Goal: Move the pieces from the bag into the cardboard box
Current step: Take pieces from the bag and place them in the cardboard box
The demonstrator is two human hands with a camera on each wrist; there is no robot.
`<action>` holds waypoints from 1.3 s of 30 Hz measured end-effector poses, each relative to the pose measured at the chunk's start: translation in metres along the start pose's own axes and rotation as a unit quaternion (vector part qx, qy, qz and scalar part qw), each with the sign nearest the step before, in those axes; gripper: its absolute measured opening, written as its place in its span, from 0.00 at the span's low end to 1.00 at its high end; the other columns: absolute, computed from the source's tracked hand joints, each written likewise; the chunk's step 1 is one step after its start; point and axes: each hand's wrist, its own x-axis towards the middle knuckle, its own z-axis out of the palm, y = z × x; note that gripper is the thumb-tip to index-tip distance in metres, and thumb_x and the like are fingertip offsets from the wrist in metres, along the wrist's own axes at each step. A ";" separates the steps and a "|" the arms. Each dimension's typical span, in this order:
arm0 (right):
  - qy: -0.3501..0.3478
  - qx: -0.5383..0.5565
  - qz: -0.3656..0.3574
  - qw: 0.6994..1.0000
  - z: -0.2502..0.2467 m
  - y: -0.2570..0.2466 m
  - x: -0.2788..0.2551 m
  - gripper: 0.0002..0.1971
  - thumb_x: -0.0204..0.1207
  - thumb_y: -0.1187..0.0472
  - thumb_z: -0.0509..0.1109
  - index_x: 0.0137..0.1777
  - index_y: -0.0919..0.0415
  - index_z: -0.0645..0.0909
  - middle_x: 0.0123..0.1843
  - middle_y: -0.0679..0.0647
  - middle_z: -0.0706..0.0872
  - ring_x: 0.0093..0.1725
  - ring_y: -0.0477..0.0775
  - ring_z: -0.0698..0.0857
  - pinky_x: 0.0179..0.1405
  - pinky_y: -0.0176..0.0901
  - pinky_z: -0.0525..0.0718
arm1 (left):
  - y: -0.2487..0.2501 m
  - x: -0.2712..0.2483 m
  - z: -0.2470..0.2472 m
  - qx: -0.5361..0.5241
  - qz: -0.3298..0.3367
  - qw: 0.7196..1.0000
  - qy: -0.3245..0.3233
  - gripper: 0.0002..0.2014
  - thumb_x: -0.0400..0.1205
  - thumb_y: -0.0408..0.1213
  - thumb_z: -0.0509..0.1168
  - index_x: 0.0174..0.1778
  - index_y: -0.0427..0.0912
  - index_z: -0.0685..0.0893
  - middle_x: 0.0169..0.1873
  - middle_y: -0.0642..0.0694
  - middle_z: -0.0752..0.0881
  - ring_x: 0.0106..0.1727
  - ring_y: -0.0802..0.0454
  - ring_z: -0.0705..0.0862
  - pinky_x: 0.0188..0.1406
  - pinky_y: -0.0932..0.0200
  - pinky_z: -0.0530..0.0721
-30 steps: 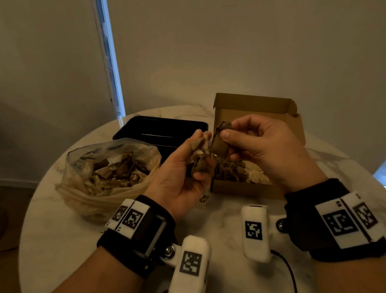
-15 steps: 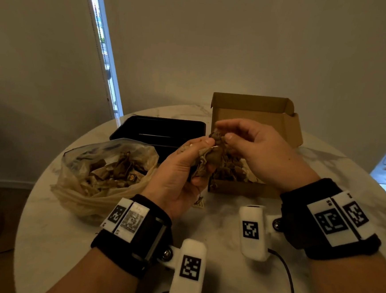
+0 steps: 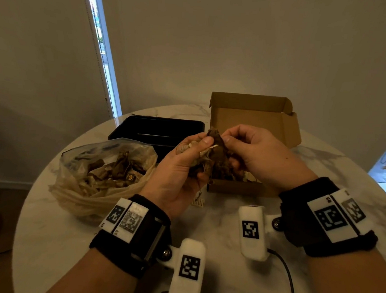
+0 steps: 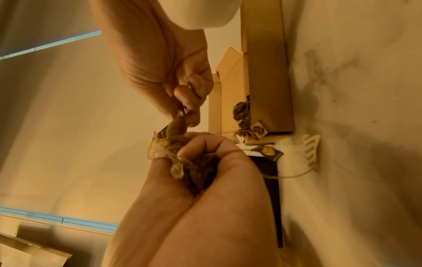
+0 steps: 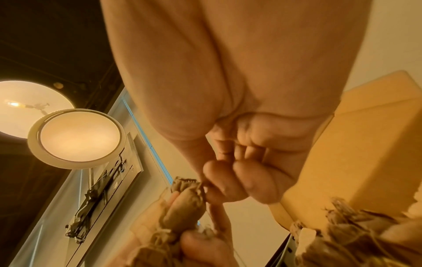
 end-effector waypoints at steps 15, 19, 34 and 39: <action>-0.055 0.058 -0.039 0.996 -0.001 0.004 0.001 0.07 0.83 0.61 0.72 0.58 0.56 0.88 0.52 0.52 0.93 0.53 0.52 0.91 0.53 0.43 0.88 | -0.001 -0.001 0.001 0.006 0.006 1.000 0.011 0.25 0.80 0.41 0.73 0.72 0.36 0.82 0.45 0.47 0.87 0.37 0.60 0.83 0.24 0.69 0.71; -0.044 0.090 -0.021 0.995 -0.005 0.005 0.001 0.04 0.81 0.58 0.74 0.51 0.56 0.89 0.47 0.53 0.92 0.50 0.55 0.88 0.57 0.55 0.85 | 0.000 -0.001 0.001 0.000 0.001 1.000 0.001 0.20 0.77 0.41 0.74 0.64 0.40 0.87 0.46 0.47 0.88 0.38 0.59 0.84 0.25 0.69 0.71; -0.092 0.177 0.004 0.980 -0.006 0.004 0.000 0.09 0.81 0.62 0.73 0.59 0.60 0.88 0.53 0.56 0.93 0.52 0.52 0.92 0.48 0.41 0.90 | 0.000 -0.002 0.003 -0.003 0.003 1.000 -0.005 0.26 0.77 0.41 0.74 0.72 0.38 0.83 0.47 0.46 0.87 0.38 0.58 0.85 0.24 0.69 0.70; -0.098 0.183 0.026 0.978 -0.008 0.007 0.001 0.07 0.82 0.61 0.72 0.56 0.61 0.89 0.44 0.57 0.87 0.29 0.44 0.76 0.27 0.35 0.78 | 0.002 -0.003 0.002 -0.027 0.000 1.000 -0.008 0.18 0.77 0.40 0.73 0.62 0.40 0.87 0.45 0.45 0.88 0.37 0.58 0.82 0.23 0.70 0.71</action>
